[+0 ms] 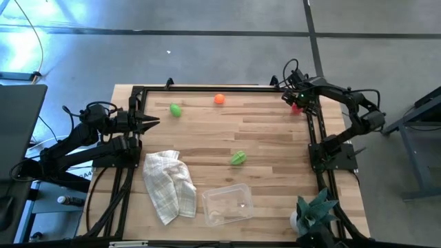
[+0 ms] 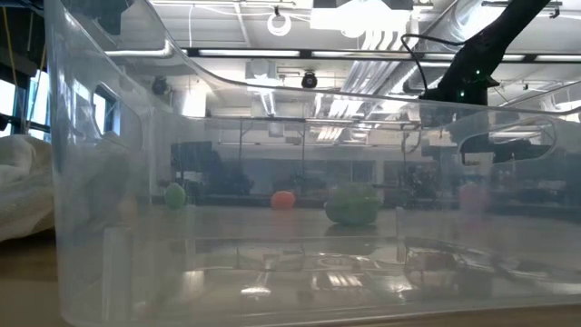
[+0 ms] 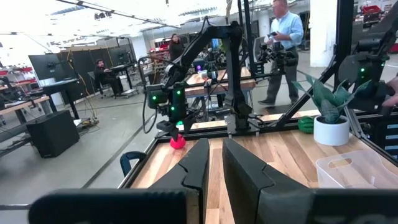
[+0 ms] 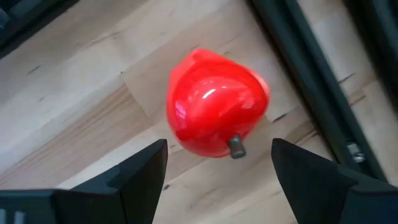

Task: Pick and placing Produce into tupperware
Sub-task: Put the red apple into the transparent bin

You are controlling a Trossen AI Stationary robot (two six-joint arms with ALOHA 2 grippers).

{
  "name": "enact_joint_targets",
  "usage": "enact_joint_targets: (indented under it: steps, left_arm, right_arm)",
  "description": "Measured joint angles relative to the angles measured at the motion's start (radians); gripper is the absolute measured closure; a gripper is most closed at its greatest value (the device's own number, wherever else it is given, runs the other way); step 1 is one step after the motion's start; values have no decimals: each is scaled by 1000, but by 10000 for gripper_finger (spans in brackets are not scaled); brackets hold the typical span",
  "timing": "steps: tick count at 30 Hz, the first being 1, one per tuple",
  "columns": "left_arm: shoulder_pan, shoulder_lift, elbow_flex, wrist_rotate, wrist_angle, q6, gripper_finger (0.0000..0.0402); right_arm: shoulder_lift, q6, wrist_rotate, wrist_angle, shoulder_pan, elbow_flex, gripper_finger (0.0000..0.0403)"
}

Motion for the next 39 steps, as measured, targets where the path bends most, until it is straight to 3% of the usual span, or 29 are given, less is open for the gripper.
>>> enact_joint_targets:
  steps: [21, 39]
  left_arm:
    - [0, 0, 0, 0, 0, 0, 364]
    - [0, 0, 0, 0, 0, 0, 364]
  right_arm:
    - [57, 174, 44, 41, -10, 0, 123]
    - [113, 149, 64, 24, -45, 0, 123]
